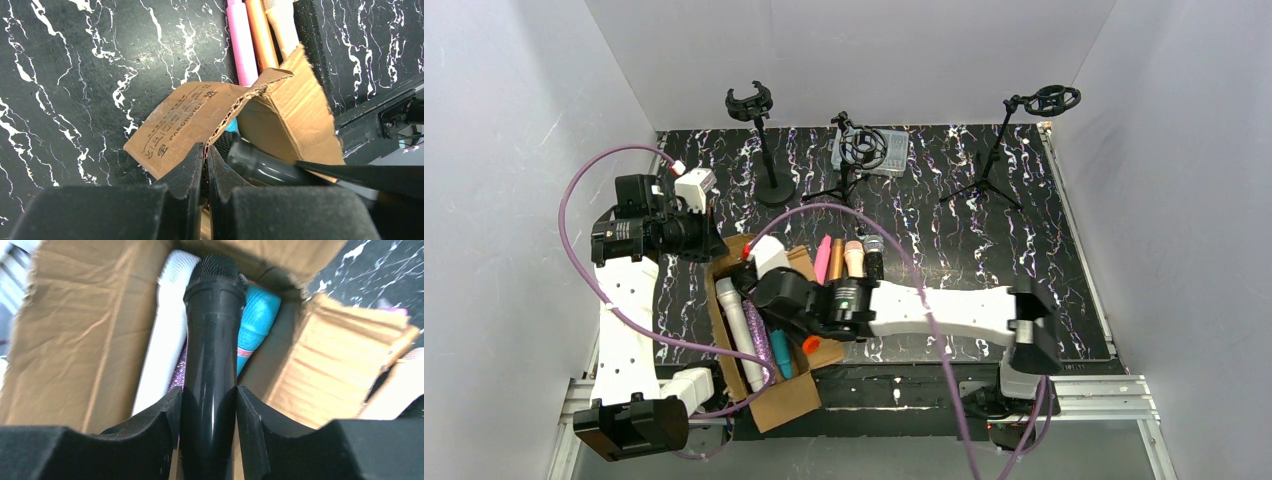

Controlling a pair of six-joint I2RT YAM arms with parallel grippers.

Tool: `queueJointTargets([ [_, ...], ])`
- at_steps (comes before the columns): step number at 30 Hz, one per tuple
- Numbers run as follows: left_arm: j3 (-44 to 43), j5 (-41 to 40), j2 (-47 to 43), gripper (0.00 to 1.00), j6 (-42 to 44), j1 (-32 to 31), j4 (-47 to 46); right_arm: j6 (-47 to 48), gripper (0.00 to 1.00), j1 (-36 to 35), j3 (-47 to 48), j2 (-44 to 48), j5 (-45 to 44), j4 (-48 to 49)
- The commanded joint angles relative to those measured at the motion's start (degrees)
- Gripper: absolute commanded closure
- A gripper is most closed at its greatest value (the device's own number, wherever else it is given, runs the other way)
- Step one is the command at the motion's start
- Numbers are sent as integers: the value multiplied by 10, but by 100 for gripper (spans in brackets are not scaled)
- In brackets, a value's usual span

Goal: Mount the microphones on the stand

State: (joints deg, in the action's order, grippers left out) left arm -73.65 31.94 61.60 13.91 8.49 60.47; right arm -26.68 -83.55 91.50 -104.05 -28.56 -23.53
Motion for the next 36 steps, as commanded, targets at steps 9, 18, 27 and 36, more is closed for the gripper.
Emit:
queueJointTargets([
  [9,-8,22,-15,100,-5,-1,-12,-35,99,134,-210,290,-5,44],
  [18,-12,25,-16,100,-10,-1,-12,-25,99,281,-351,359,-4,35],
  [27,-13,28,-18,100,-14,-1,-10,-41,99,362,-451,318,13,110],
  [36,-13,32,-19,100,-16,-1,-8,-61,99,377,-477,244,70,162],
])
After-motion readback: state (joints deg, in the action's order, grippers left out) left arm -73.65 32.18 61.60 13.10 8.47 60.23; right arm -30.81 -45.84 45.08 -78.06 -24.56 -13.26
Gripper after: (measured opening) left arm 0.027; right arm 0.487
